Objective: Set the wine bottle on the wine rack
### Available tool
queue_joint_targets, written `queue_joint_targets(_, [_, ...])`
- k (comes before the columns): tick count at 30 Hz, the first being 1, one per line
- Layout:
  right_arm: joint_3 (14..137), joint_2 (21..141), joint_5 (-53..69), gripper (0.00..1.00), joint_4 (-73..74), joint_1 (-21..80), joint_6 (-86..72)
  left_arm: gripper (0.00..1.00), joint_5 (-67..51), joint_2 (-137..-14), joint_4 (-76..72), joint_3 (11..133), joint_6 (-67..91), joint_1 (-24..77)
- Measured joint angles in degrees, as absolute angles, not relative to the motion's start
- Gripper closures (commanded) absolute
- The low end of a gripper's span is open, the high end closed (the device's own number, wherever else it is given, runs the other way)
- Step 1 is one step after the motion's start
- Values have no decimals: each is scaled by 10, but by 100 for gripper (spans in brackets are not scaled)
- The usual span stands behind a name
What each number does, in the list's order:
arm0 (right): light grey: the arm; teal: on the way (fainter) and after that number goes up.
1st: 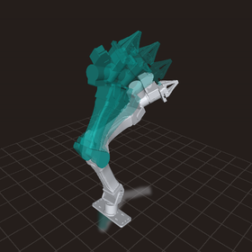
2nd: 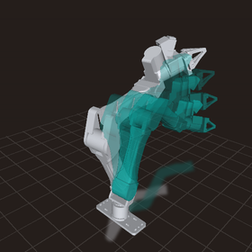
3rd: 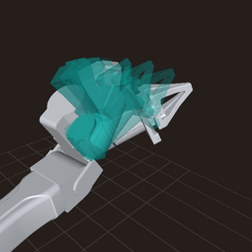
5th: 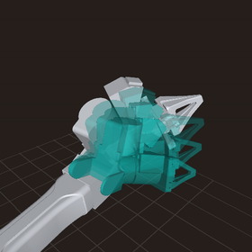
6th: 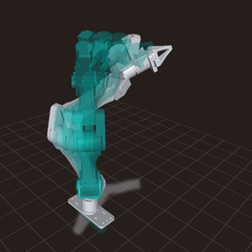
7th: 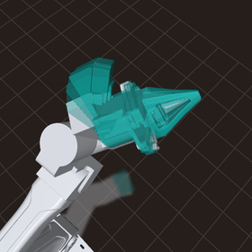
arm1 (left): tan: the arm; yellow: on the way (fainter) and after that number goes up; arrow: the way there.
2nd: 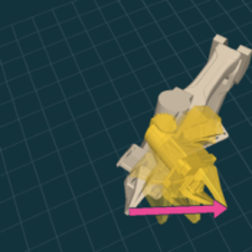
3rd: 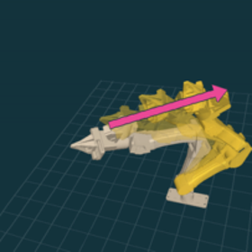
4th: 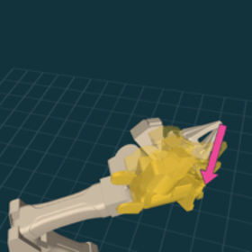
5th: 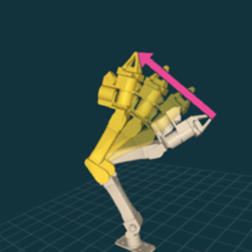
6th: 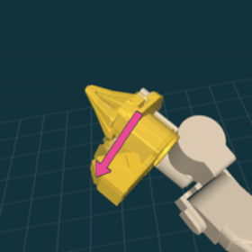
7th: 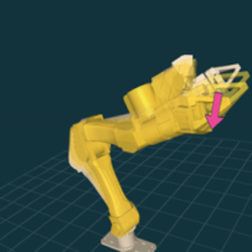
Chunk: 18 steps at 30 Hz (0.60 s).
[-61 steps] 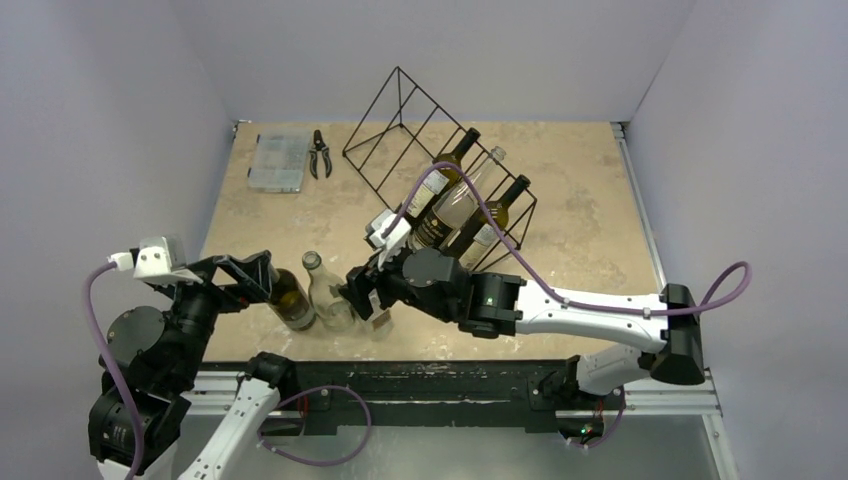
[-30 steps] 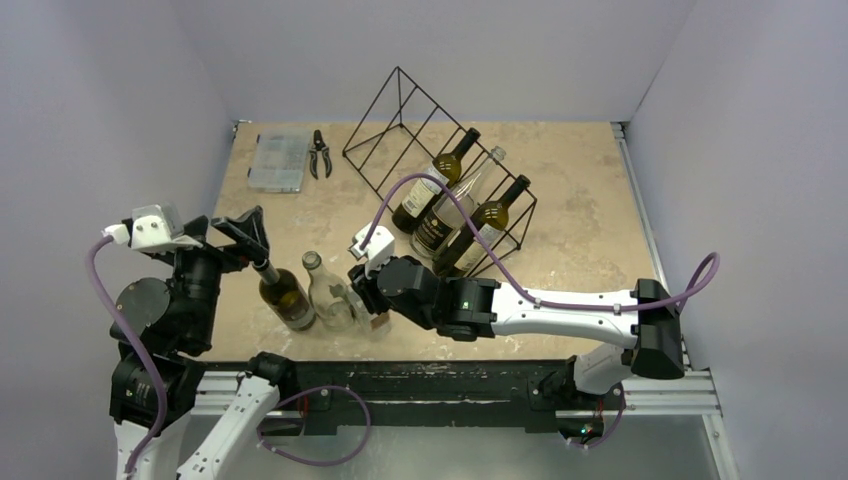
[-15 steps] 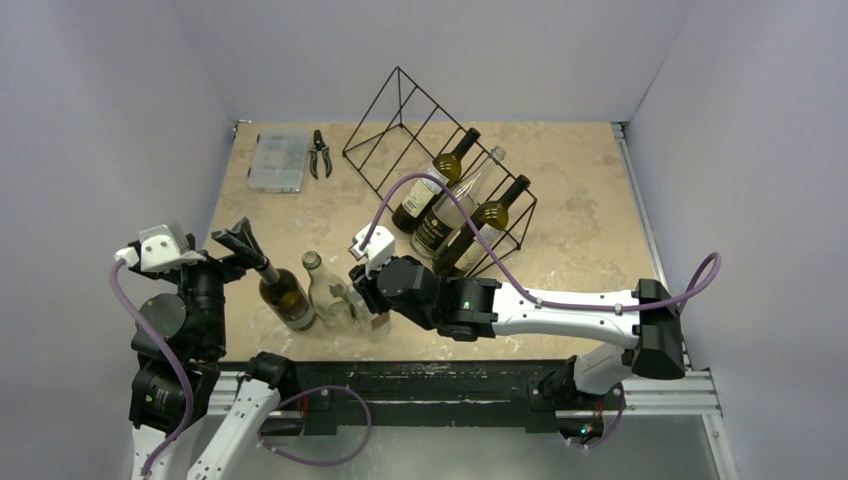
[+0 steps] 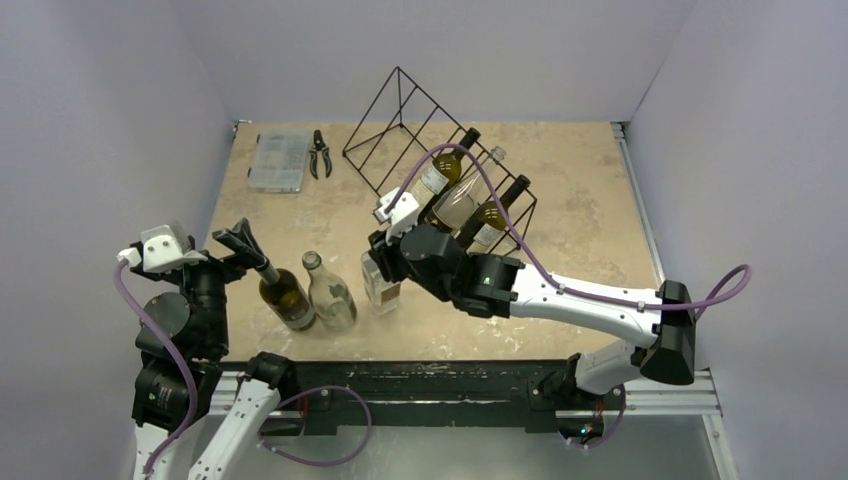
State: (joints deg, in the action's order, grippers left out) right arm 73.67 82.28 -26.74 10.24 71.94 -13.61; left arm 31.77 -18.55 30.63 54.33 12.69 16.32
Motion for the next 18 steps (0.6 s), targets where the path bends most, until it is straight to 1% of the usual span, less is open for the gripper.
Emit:
queue_joint_targets(9, [745,817,-254,100,101,650,-138,0,317,-186,309,543,129,163])
queue_joint_targets(18, [839,843,-245,100,101,620,-133,1,314,-190,310,543,129,163])
